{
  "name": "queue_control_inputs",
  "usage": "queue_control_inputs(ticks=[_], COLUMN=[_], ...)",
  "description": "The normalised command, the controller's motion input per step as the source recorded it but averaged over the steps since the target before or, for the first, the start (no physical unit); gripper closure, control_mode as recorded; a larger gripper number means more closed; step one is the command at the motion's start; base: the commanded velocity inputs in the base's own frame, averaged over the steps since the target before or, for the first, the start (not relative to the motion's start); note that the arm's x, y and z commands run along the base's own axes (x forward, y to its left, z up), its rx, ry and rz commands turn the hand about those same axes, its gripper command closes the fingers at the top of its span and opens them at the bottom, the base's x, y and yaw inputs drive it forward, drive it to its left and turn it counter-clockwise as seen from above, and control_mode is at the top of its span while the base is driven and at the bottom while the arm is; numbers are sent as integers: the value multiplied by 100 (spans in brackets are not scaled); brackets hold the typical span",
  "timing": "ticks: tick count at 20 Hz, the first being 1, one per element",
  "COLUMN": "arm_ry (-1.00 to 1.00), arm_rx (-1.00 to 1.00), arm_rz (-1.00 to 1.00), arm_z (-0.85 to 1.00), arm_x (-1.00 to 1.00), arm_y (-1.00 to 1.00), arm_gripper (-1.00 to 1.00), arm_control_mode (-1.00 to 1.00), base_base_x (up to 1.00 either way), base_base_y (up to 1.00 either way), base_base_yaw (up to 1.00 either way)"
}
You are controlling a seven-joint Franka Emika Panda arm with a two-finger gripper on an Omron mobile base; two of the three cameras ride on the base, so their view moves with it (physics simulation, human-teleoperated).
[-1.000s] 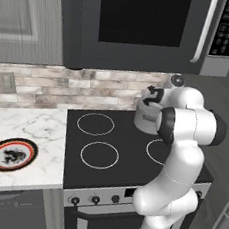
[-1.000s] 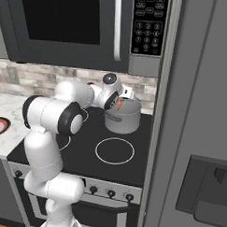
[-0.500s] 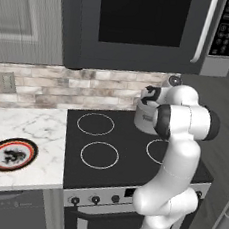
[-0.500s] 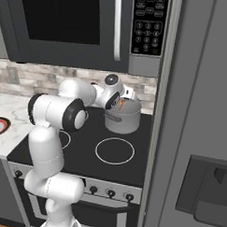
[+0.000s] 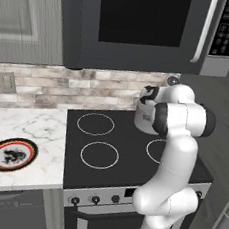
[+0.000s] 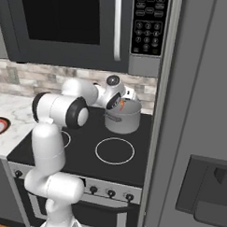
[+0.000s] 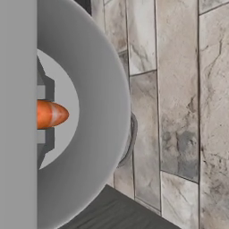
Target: Retrieve the frozen meat and place it in the pot on a burner. Then turn the burner on.
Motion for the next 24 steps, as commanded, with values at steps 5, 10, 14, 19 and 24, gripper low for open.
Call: queue_control_inputs(ticks=[5, 10, 14, 19, 24], arm_ry=[0, 0, 0, 0, 0], arm_rx=[0, 0, 0, 0, 0], arm_rz=[0, 0, 0, 0, 0], arm_z=[-12, -15, -18, -15, -9], arm_x=[12, 7, 2, 0, 6], arm_y=[0, 0, 0, 0, 0], arm_gripper=[100, 100, 100, 100, 100], arm_control_mode=[-100, -100, -100, -100, -100], base_base_x=[0, 0, 0, 0, 0], base_base_y=[0, 0, 0, 0, 0], base_base_yaw=[0, 0, 0, 0, 0])
